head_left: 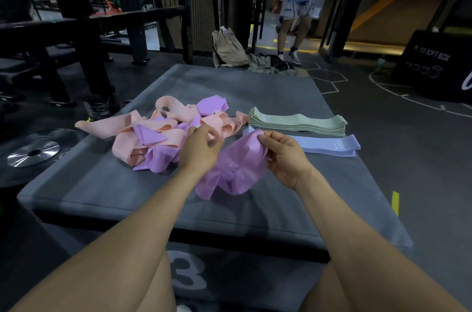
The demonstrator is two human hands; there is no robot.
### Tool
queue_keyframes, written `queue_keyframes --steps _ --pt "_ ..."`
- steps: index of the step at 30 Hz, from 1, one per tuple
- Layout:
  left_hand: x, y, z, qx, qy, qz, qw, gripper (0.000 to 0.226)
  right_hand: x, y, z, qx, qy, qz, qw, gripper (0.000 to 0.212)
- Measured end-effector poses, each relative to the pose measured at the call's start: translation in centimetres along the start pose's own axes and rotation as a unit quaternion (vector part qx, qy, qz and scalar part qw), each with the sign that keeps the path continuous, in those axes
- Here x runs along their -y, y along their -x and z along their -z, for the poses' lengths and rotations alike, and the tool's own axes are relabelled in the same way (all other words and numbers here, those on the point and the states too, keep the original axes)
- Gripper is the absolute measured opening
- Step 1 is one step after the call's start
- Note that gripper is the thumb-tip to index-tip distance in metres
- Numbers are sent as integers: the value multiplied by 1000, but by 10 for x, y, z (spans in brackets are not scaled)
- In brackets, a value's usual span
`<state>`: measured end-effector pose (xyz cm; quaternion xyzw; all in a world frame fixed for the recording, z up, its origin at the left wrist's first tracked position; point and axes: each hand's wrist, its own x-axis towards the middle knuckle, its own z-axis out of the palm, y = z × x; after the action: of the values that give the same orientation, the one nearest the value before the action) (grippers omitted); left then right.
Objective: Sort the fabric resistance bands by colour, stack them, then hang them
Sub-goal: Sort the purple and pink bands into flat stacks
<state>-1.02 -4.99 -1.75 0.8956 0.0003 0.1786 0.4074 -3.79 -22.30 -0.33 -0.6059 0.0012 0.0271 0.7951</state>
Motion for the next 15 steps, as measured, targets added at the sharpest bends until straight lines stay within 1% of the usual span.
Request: queue_keyframes --steps 2,3,4,5,7,9,12,15 --pt "-7 1 -4 -28 64 -65 995 10 -2 -1 -2 -10 18 11 1000 25" --pt "-11 1 -5 -12 105 -95 990 9 -3 -2 -2 -11 26 11 1000 25" --pt "-16 4 -6 30 143 -118 982 7 -4 -2 -3 -7 29 7 1000 25" --pt "-19 6 -7 87 173 -130 972 5 -5 -2 -3 3 28 3 1000 25" --pt "-22 11 -9 184 206 -127 953 5 -5 -3 -2 30 25 6 999 25" --pt "-23 13 -10 227 235 -106 939 5 -4 -3 -1 44 34 15 998 26" --pt "-23 12 -9 226 266 -75 934 3 -4 -3 0 49 41 20 998 25" --pt "-21 10 -7 194 267 -61 942 6 -2 1 1 72 40 0 997 21"
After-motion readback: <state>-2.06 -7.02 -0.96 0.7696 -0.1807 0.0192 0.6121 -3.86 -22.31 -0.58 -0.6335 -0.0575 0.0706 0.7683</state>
